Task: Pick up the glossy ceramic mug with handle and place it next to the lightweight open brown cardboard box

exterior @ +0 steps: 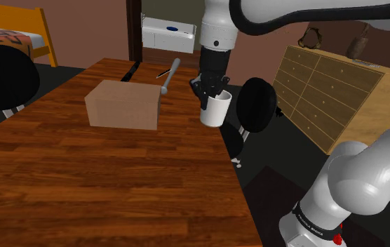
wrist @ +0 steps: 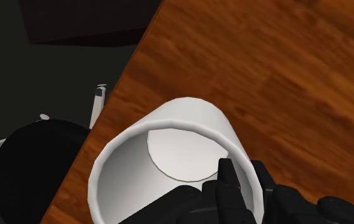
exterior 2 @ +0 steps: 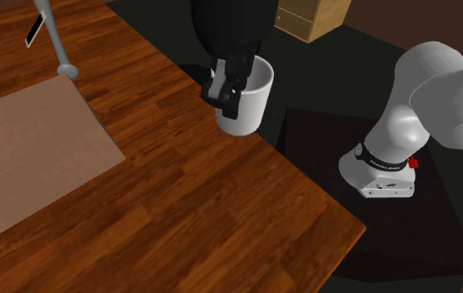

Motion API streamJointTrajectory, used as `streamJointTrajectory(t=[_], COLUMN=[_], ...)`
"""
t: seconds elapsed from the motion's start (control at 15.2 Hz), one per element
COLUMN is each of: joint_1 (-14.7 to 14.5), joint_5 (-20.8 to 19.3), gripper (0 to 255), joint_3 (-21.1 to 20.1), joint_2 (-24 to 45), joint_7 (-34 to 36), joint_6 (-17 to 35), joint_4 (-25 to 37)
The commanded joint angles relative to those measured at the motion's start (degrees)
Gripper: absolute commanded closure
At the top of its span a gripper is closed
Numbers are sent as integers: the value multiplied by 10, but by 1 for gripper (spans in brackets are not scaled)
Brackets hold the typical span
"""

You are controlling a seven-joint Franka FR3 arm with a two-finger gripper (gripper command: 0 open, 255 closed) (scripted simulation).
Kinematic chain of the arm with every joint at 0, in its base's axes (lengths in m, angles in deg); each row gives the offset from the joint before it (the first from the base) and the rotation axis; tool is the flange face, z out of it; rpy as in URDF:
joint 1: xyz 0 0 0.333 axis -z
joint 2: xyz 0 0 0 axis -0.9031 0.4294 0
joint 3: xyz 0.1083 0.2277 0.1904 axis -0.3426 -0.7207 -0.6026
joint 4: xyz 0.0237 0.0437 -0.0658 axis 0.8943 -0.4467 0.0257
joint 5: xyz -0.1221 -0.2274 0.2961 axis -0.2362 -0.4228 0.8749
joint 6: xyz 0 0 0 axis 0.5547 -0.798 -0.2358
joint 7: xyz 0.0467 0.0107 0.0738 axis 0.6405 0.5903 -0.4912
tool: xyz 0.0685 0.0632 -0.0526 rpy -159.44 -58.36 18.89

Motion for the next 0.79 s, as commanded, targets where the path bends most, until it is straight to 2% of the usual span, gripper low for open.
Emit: streamJointTrajectory(t=[0.0,0.4,0.73], joint_1=[10,31,39], joint_5=[-13,-49,-78], gripper=[255,255,255], joint_3=[3,13,20], joint_2=[42,165,276], joint_7=[-7,-24,-37], joint_6=[3,1,-20], joint_4=[38,160,288])
